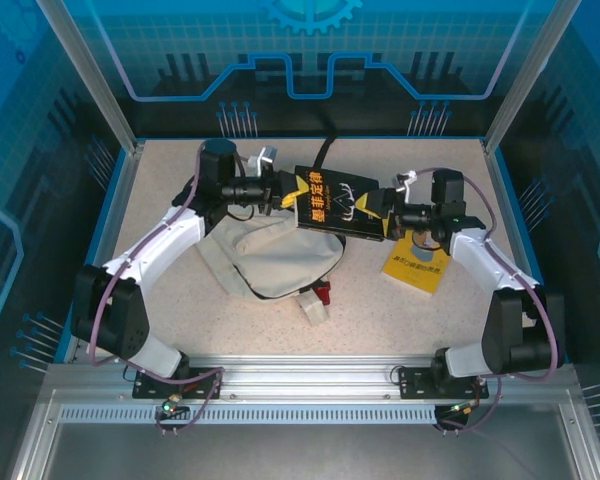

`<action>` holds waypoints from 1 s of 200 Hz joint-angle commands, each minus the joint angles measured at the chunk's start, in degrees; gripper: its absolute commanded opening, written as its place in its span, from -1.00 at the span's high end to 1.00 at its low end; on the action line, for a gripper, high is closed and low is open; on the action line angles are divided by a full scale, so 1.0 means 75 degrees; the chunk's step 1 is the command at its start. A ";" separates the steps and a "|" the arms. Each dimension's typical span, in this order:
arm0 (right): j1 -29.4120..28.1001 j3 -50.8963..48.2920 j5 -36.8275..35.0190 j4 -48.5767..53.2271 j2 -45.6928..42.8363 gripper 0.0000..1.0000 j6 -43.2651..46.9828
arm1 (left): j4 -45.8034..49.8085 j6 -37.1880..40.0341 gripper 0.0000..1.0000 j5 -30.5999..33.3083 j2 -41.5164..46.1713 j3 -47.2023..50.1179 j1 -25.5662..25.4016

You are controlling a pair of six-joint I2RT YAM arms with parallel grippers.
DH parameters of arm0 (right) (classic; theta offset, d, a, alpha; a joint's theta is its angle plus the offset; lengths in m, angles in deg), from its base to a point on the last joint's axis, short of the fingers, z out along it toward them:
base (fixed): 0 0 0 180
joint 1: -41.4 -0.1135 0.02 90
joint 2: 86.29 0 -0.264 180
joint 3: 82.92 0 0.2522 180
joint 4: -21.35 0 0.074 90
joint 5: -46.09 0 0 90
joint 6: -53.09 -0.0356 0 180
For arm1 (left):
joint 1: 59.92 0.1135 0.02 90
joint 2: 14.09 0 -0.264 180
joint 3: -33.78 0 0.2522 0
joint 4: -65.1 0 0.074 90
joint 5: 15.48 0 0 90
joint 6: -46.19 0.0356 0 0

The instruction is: Pack the student bag

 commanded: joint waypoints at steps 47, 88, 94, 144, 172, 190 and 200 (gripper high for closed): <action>-0.0562 0.0055 0.0181 -0.1847 -0.0147 -0.80 -0.1422 | -0.0837 -0.0141 1.00 -0.1284 -0.0113 -0.0298 0.0484; -0.0479 -0.0029 0.0324 -0.1964 -0.0054 -0.49 -0.1484 | -0.0684 -0.0108 1.00 -0.1553 -0.0237 -0.0137 0.0713; -0.0443 -0.0043 0.0330 -0.1943 -0.0052 -0.45 -0.1485 | -0.0690 -0.0124 1.00 -0.1586 -0.0249 -0.0106 0.0749; -0.0190 -0.0035 0.0366 -0.2007 0.0046 0.21 -0.1734 | -0.0052 0.0391 0.99 -0.1690 -0.0210 0.0088 0.0964; -0.0193 -0.0014 -0.0017 -0.1789 0.0051 0.76 -0.2287 | 0.0412 0.0662 0.20 -0.1266 -0.0201 0.0175 0.0983; -0.0196 0.0081 -0.0615 -0.0936 -0.0176 1.00 -0.2498 | 0.1521 0.1326 -0.40 -0.0519 -0.0148 0.0006 0.1034; -0.0190 0.0263 -0.1042 -0.0062 -0.0338 1.00 -0.2408 | 0.2184 0.1790 -0.56 -0.0008 -0.0132 -0.0139 0.1046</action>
